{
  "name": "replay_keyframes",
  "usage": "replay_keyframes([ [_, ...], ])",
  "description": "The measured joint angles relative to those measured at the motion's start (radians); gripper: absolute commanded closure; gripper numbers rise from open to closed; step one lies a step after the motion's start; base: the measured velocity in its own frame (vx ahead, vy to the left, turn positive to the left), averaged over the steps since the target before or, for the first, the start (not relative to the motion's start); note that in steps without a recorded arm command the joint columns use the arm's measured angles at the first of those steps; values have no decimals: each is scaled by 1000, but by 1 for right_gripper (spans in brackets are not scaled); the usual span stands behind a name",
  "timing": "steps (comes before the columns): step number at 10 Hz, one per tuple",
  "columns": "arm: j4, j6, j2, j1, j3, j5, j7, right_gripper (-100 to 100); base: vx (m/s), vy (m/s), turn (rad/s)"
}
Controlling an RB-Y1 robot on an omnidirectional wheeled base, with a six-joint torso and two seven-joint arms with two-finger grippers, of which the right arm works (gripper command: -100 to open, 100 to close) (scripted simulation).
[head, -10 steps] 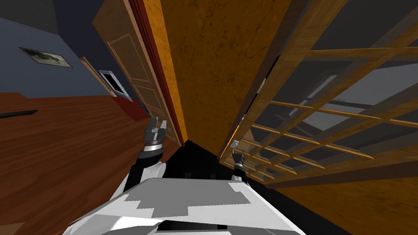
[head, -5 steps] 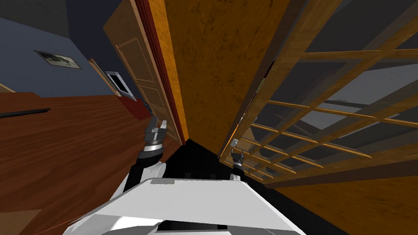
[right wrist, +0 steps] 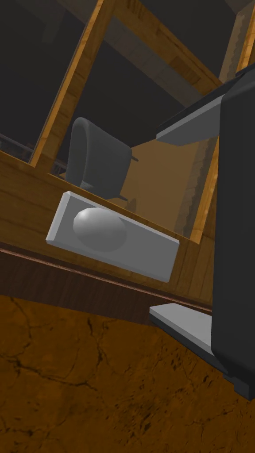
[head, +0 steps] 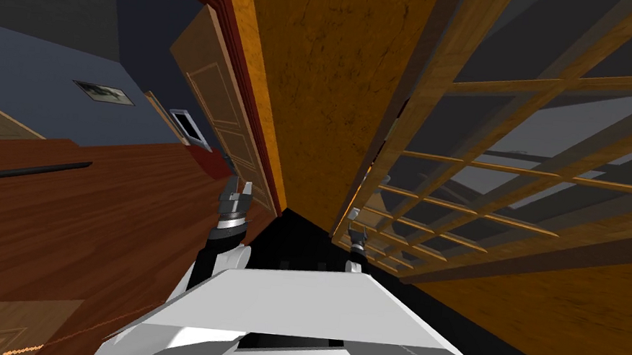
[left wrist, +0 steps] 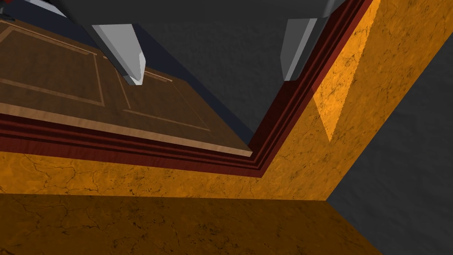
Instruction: Pull the door open
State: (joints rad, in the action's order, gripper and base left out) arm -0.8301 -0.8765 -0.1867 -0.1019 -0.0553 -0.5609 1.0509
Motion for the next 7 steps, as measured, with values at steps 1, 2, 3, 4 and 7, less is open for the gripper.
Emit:
replay_keyframes([
  [1,1,0,2,2,-5,-11,28,-100,-65,-12,52],
  [2,-7,5,5,1,-10,-25,57,-100,-43,-10,17],
  [3,-11,8,7,1,-12,-32,76,-100,-37,-11,24],
  [4,-12,10,9,2,-16,-41,98,-100,-50,-8,52],
  [7,-24,20,16,4,-28,-73,176,-100,-48,-9,26],
])
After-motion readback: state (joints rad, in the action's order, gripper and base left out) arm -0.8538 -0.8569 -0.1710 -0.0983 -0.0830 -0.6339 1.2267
